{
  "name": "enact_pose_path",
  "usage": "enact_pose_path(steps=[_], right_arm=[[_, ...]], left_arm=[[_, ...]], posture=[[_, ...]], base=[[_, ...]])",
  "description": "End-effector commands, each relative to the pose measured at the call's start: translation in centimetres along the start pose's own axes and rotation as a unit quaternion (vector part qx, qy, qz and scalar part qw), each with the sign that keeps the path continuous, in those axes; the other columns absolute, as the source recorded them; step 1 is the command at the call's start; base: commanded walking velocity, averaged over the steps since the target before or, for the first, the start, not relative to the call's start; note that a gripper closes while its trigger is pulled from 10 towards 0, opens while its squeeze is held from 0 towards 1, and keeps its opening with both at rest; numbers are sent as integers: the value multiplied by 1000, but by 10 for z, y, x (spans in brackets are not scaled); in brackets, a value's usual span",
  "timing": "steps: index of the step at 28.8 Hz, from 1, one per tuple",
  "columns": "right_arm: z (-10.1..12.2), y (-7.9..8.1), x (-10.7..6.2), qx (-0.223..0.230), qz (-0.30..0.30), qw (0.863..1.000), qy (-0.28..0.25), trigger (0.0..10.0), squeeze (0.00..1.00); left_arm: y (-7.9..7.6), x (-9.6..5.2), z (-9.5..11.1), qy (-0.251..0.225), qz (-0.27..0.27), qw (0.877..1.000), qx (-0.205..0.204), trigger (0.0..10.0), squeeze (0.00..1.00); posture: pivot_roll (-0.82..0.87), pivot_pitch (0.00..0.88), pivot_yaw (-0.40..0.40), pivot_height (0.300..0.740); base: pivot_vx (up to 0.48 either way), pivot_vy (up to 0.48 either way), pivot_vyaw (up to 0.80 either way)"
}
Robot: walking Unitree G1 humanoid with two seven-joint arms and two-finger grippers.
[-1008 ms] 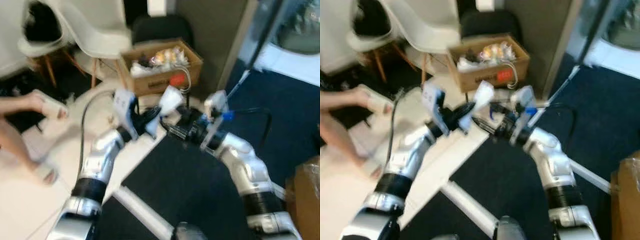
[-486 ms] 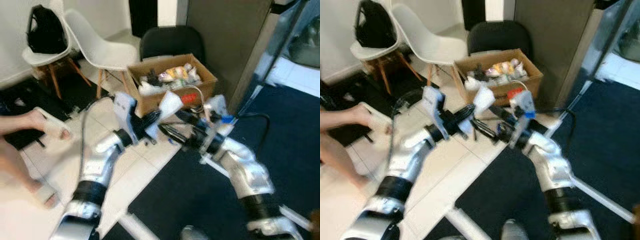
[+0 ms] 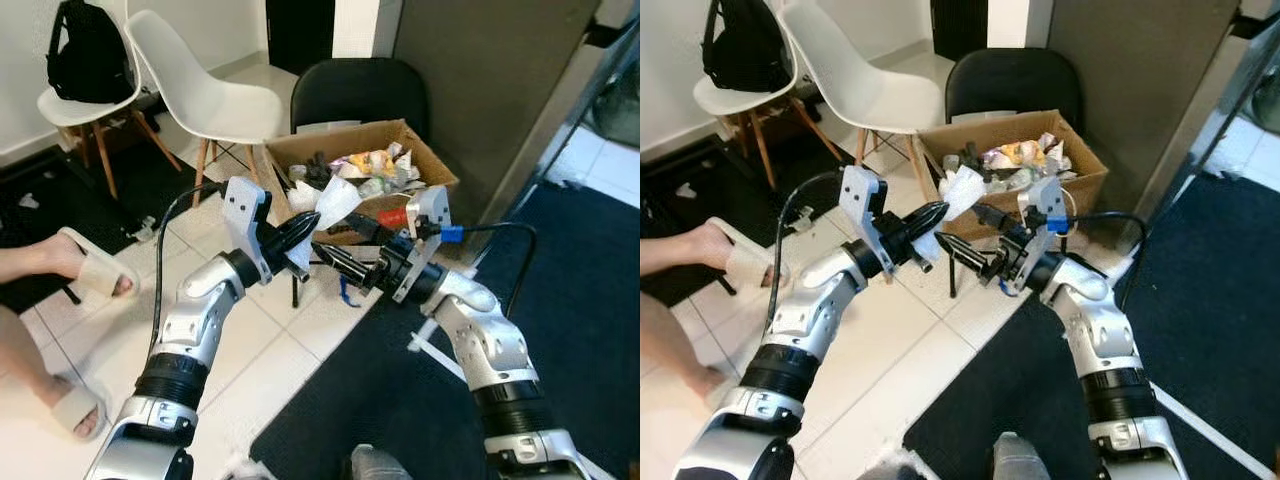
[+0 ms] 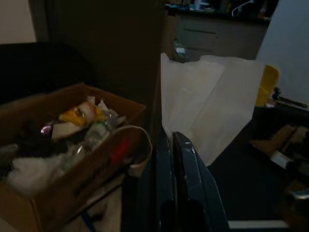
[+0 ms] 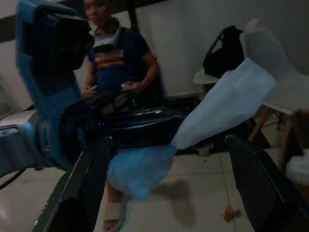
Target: Picking trash to rubbish bin
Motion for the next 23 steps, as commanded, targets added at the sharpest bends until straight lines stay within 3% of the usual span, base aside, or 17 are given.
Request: enact_pose_path(steps=[1,7,21,23], right_arm=[[1,1,1,-3,0,1000,5,10000,0],[0,0,2,2,-2,1000,9,10000,0],[0,0,1,-2,-4,1000,8,10000,0],[-2,-1,2,1,-6,1000,19,10000,0]], left_arm=[[2,-1,1,0,0,1000,4,10000,0],[2,-1,1,0,0,1000,4,10000,0],[2,-1,1,-1,2,1000,3,10000,0],[2,-1,1,-2,3,1000,2,10000,0]], posture=[[-63,0,46,740],[-63,0,46,740],[-62,0,45,740],[-62,0,45,740]], base=[[480,0,0],[480,0,-800],[480,0,0],[480,0,-800]])
Point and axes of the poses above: a point about 5 cm out from each wrist's last joint towards the gripper, its own x axis pointing out of the wrist towards the gripper, its own z axis along the axis of the wrist's last joint, y = z × x, the point moved 3 cm from there along x, pointing out of the wrist towards the gripper, and after that the axes turned 13 degrees about x, right-handed, at the moved point
